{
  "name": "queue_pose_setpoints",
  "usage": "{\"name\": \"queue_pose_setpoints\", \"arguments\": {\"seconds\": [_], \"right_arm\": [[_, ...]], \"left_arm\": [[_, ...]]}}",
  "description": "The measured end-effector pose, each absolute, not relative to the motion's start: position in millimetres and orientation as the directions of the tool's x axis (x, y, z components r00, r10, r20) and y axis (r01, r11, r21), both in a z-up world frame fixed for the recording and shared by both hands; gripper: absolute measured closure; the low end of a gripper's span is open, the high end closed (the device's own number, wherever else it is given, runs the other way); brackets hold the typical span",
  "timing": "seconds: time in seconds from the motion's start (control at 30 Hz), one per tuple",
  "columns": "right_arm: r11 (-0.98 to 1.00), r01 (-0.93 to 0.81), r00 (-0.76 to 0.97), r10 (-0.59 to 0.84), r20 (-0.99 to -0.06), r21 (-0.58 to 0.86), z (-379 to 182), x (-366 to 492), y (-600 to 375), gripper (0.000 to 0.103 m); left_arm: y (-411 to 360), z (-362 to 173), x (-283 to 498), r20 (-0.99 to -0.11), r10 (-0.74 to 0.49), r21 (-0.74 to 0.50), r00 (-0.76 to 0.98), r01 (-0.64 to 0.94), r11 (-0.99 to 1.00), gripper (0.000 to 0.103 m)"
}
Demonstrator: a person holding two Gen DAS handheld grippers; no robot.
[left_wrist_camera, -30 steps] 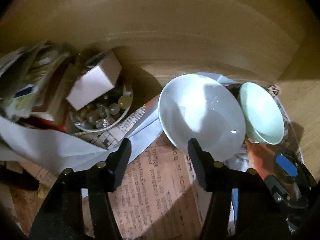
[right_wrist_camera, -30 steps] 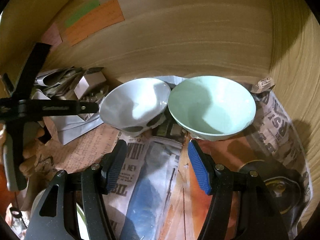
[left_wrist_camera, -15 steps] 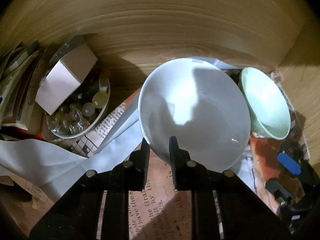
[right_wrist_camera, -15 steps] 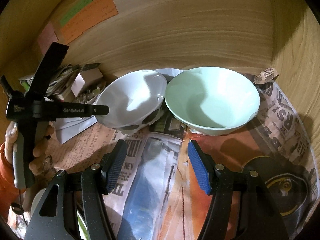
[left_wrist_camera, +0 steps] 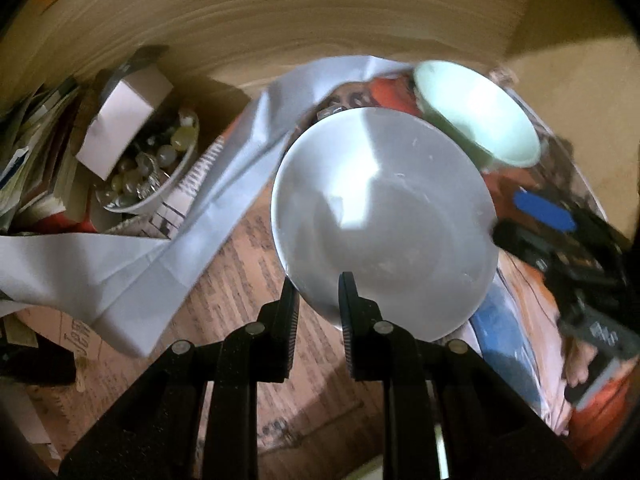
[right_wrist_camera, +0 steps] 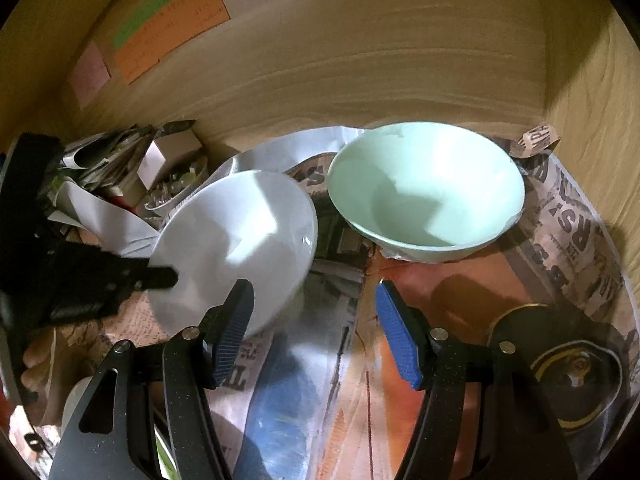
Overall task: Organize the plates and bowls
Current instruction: 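Close both grippers on the rim of the white spotted bowl, then lift the white bowl with both grippers and carry it over the grey bowl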
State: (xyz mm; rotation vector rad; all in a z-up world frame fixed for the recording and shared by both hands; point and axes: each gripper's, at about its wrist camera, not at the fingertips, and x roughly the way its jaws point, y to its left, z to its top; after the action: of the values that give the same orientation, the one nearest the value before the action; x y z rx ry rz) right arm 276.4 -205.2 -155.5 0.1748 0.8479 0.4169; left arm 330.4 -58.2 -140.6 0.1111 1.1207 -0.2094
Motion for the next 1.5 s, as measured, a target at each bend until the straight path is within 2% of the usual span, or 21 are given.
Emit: {"name": "queue_pose_setpoints", "arguments": {"seconds": [0.13,0.23,0.3,0.47,0.9,1.5], "right_arm": [[0.909,-0.276,0.571,0.417,-0.707,0.313,-160,278,-203,0.046],[0.906,-0.279,0.546,0.422,-0.724,0.318,-165,281,-201,0.059],[0.903,-0.284,0.525,0.427,-0.736,0.322,-169,283,-199,0.072],[0.888,-0.310,0.500,0.457,-0.735,0.341,-170,283,-194,0.087],[0.892,-0.302,0.550,0.451,-0.702,0.336,-147,264,-197,0.088],[0.883,-0.360,0.654,0.469,-0.594,0.301,-89,200,-177,0.087]], "left_arm": [[-66,-142,323,-0.905,-0.139,-0.031,0.402,0.262,0.965,0.083],[-68,-141,316,-0.905,-0.150,-0.033,0.398,0.285,0.958,0.083],[-68,-140,314,-0.904,-0.157,-0.037,0.399,0.292,0.956,0.083],[-61,-140,315,-0.898,-0.179,-0.061,0.403,0.289,0.955,0.083],[-62,-131,300,-0.881,-0.178,-0.055,0.438,0.278,0.959,0.083],[-24,-69,219,-0.742,-0.245,-0.110,0.624,0.246,0.963,0.083]]}}
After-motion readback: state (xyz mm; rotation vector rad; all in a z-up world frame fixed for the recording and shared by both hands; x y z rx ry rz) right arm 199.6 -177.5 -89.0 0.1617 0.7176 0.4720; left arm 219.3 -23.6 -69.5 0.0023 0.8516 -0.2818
